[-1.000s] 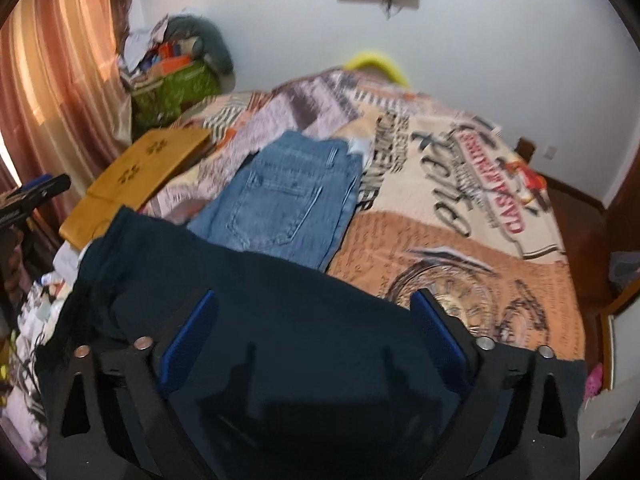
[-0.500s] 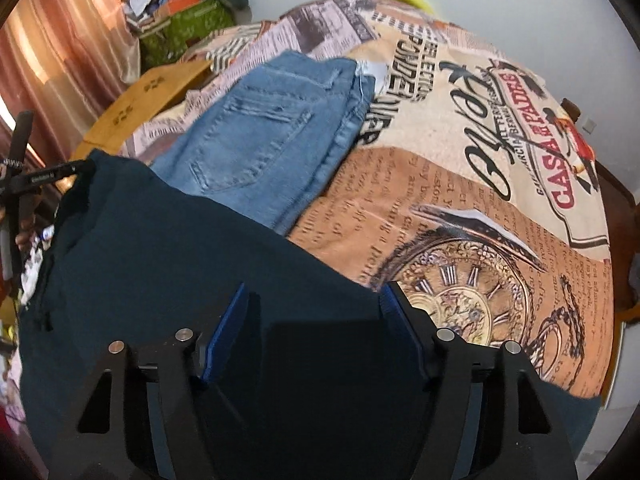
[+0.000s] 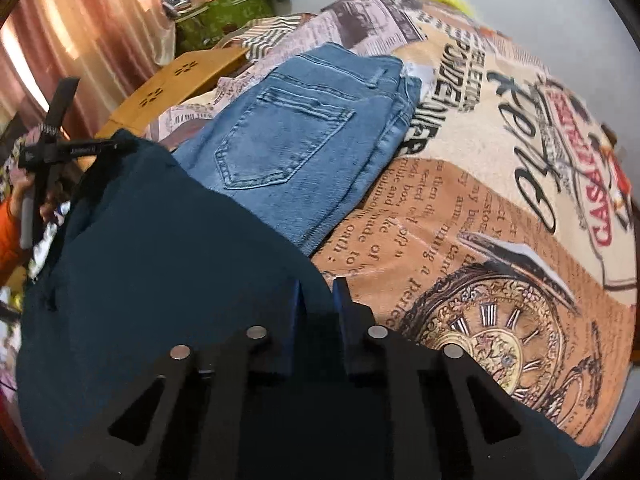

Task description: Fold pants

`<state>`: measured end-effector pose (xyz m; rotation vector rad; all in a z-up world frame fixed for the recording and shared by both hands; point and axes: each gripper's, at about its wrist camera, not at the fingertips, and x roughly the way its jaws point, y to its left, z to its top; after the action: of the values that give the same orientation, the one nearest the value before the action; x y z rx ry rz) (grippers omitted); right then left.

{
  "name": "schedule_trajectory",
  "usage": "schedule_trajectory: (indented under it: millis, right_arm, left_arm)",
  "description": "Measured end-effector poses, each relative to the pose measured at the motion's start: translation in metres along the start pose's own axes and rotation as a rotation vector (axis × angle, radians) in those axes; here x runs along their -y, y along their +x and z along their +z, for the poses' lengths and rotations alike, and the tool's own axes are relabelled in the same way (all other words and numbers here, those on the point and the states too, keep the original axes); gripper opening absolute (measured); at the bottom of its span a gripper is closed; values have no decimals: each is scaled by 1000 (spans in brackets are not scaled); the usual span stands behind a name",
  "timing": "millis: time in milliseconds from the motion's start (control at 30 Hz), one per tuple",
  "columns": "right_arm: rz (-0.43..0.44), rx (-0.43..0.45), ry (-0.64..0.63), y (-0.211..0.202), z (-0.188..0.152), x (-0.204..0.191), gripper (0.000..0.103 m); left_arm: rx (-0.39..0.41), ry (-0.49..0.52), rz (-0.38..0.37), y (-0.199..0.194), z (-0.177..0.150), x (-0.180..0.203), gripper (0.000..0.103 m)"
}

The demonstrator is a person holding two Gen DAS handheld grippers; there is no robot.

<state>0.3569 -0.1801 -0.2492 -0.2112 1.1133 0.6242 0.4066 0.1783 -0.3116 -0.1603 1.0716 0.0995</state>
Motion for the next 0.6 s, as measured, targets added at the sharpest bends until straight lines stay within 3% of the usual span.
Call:
schedule_trajectory:
  millis: [100,167,267,500,600]
  right_arm:
    - [-21,31,-15,-4,-3,-4,10]
    - [-55,96,-6,-12,-1,-1,9]
    - [-98,153,-1,-21,8,3,9]
    - [-140,268,50,-33,41,20,9]
    - [-129,294,74,-39,47,22,9]
  left_arm:
    - [79,47,47,-18,-1,11,17]
    - [132,65,64,-33,3,16,17]
    - [170,62,78,-46,16,16,17]
    - [196,25,48,-62,54,8,17]
    - [172,34,27,-66,58,11,17]
